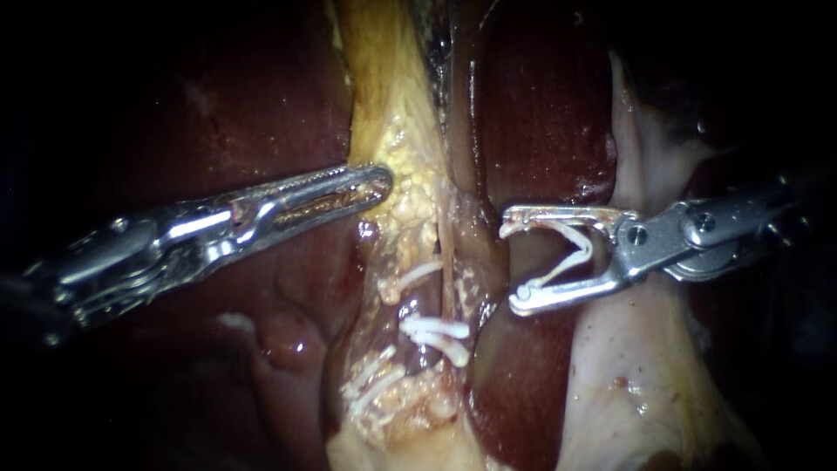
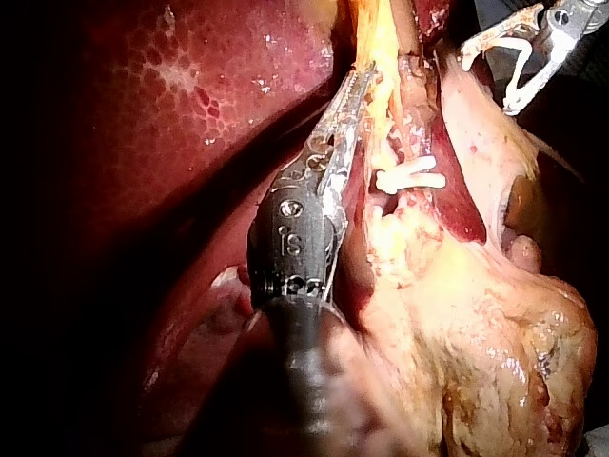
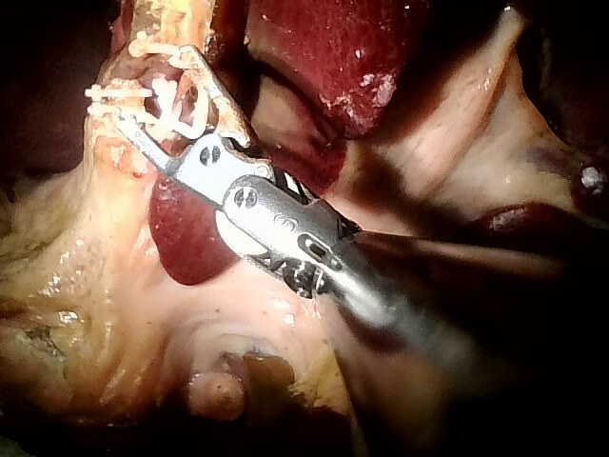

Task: Clipping third clip right tube

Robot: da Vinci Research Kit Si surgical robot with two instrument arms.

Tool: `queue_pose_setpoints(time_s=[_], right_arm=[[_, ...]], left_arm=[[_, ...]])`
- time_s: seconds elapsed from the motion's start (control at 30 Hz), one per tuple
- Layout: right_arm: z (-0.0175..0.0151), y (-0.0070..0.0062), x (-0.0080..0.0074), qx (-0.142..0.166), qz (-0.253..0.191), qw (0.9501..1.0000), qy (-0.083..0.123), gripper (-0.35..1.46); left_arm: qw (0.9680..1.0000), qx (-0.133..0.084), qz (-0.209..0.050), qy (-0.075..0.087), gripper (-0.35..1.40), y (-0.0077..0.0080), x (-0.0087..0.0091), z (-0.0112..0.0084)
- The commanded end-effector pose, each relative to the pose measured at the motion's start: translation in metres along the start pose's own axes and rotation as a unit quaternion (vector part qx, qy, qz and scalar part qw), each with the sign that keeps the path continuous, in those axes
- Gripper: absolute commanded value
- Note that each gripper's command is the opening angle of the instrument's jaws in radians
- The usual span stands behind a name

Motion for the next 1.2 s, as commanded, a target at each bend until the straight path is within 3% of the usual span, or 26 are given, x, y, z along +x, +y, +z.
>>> queue_pose_setpoints(time_s=[0.03, 0.1, 0.2, 0.3, 0.43, 0.57, 0.67, 1.0, 1.07, 1.2], right_arm=[[0.0001, 0.0000, -0.0002, 0.000, 0.000, 1.0000, -0.001, 0.60], [0.0007, -0.0001, -0.0007, 0.001, -0.001, 1.0000, 0.000, 0.60], [0.0019, -0.0004, -0.0020, 0.007, 0.057, 0.9984, 0.001, 0.60], [0.0032, -0.0006, -0.0038, 0.010, 0.113, 0.9935, 0.001, 0.60], [0.0049, -0.0004, -0.0063, 0.012, 0.185, 0.9826, 0.000, 0.60], [0.0063, 0.0003, -0.0087, 0.007, 0.217, 0.9760, -0.018, 0.60], [0.0072, 0.0009, -0.0098, 0.004, 0.235, 0.9718, -0.019, 0.60], [0.0109, 0.0023, -0.0114, 0.007, 0.256, 0.9665, -0.022, 0.60], [0.0116, 0.0022, -0.0114, 0.016, 0.258, 0.9656, -0.025, 0.60], [0.0122, 0.0016, -0.0108, 0.049, 0.274, 0.9604, -0.006, 0.59]], left_arm=[[1.0000, 0.000, 0.000, 0.000, -0.35, 0.0000, -0.0001, -0.0001], [1.0000, 0.002, 0.000, 0.001, -0.35, -0.0001, -0.0004, -0.0008], [1.0000, -0.001, -0.003, 0.001, -0.35, -0.0001, -0.0014, -0.0025], [1.0000, -0.007, -0.006, -0.003, -0.35, -0.0002, -0.0026, -0.0049], [0.9998, -0.007, -0.014, -0.015, -0.35, -0.0007, -0.0040, -0.0078], [0.9997, -0.007, -0.014, -0.022, -0.35, -0.0013, -0.0046, -0.0095], [0.9996, -0.006, -0.015, -0.024, -0.35, -0.0019, -0.0049, -0.0101], [0.9994, -0.004, -0.013, -0.032, -0.35, -0.0028, -0.0057, -0.0115], [0.9994, -0.005, -0.013, -0.032, -0.35, -0.0027, -0.0058, -0.0118], [0.9993, -0.006, -0.014, -0.033, -0.35, -0.0025, -0.0060, -0.0121]])
